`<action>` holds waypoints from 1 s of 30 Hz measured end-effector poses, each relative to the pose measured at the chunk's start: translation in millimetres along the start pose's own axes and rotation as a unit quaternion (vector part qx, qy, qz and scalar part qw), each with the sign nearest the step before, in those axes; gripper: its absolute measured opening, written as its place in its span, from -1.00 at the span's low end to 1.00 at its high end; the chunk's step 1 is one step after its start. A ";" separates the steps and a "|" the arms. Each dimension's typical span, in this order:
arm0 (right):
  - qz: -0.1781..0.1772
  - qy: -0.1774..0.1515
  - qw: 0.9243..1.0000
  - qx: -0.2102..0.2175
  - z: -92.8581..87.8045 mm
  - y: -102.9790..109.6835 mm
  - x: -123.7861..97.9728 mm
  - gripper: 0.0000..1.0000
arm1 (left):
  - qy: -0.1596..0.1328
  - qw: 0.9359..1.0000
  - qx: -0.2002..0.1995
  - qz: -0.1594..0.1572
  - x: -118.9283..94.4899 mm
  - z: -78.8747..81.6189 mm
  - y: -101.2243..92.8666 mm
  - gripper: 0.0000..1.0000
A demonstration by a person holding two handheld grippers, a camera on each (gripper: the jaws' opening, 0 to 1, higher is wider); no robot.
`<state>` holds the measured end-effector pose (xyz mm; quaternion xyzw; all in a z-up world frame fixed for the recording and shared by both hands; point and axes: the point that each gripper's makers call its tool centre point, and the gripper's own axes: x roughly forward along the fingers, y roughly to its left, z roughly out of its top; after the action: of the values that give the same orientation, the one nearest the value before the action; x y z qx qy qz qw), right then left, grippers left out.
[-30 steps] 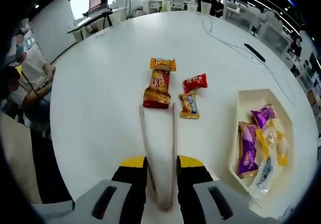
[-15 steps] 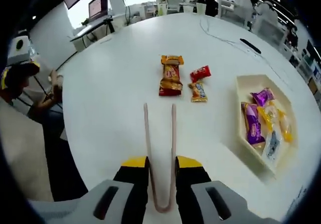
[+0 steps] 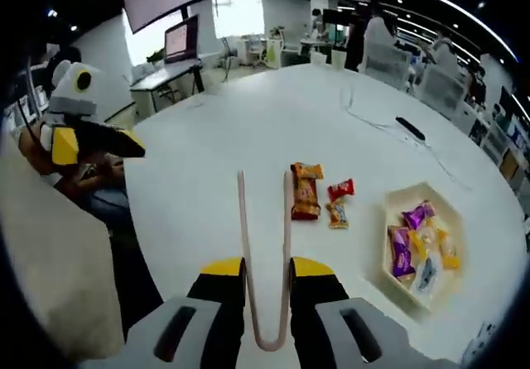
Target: Place the target food into the container with the food tongs after gripping and lifting it, then release it inside without dropping or visibly crushing the food.
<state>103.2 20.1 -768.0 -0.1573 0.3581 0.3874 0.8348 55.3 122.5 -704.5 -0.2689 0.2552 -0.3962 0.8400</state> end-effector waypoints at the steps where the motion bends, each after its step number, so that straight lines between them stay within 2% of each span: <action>1: -0.003 -0.007 1.000 -0.008 6.5 2.8 -4.3 -0.62 | -0.002 1.000 -0.001 -0.003 2.8 3.2 0.9 -0.13; 6: -0.005 -0.035 0.999 -0.035 35.0 18.3 -15.4 -0.62 | -0.015 0.999 -0.010 -0.030 13.7 18.1 -4.8 -0.19; 9: -0.003 -0.046 0.998 -0.043 49.3 29.9 -15.7 -0.62 | -0.023 0.999 -0.026 -0.016 20.9 22.6 3.2 -0.24; 12: -0.002 -0.055 0.997 -0.048 60.1 40.6 -13.1 -0.62 | -0.030 0.998 -0.037 -0.030 25.6 27.7 -0.3 -0.25; 15: -0.001 -0.064 0.997 -0.052 71.0 51.8 -11.6 -0.62 | -0.057 0.996 -0.061 -0.043 24.4 39.4 -3.6 -0.25; 23: -0.009 -0.074 0.995 -0.064 87.0 66.2 -12.0 -0.61 | -0.080 0.992 -0.082 -0.044 13.4 50.3 11.0 -0.40; 30: -0.017 -0.077 0.995 -0.066 93.6 70.6 -11.6 -0.61 | -0.089 0.990 -0.095 -0.057 9.8 55.2 13.4 -0.52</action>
<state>89.0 110.4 -693.6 -0.1878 0.2636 0.4067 0.8543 103.2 135.6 -675.4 -0.3961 0.2004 -0.3919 0.8059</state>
